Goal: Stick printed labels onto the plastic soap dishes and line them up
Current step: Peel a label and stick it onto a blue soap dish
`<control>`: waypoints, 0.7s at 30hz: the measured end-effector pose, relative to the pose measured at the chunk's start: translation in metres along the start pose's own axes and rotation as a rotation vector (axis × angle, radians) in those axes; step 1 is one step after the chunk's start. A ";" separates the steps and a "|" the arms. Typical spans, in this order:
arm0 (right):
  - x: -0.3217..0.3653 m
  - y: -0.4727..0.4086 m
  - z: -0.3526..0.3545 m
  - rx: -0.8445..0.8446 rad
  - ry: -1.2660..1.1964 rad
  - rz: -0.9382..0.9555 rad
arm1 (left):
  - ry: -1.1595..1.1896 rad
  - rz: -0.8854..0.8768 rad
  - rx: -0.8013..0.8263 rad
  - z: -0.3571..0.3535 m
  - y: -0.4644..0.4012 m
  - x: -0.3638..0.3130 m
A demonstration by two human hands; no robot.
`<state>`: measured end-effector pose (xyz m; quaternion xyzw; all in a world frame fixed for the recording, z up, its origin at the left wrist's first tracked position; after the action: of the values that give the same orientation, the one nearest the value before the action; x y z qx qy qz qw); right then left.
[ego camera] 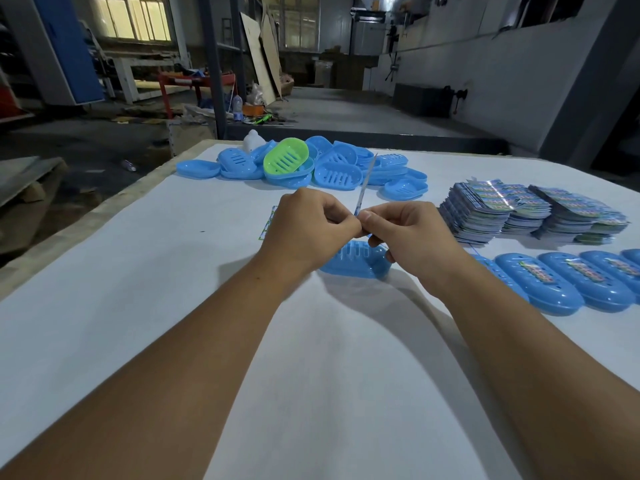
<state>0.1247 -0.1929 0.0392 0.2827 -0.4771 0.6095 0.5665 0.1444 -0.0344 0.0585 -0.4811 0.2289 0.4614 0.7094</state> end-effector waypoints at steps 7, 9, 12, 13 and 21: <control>0.001 0.000 -0.001 -0.017 0.089 0.024 | -0.106 -0.008 0.012 0.000 0.001 -0.003; 0.002 0.001 -0.002 -0.011 0.113 0.036 | -0.145 -0.027 0.015 0.000 0.002 -0.005; 0.002 0.001 -0.003 -0.016 0.123 0.046 | -0.162 -0.018 0.016 -0.001 0.002 -0.006; 0.002 0.001 -0.004 -0.021 0.133 0.047 | -0.163 -0.012 0.016 -0.001 0.001 -0.005; 0.005 -0.001 -0.004 -0.066 0.277 0.091 | -0.108 0.068 -0.002 -0.002 0.000 0.003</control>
<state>0.1255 -0.1869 0.0424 0.1550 -0.4265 0.6516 0.6079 0.1463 -0.0346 0.0557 -0.4481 0.2058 0.5107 0.7043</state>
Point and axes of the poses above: each hand's wrist, its own y-axis away from the middle knuckle, its own z-axis out of the back of the hand, x = y × z, the point moved 8 cm from there along -y, towards the middle knuckle, and after that the axes turned 6 degrees about y, right-handed, at the moved point
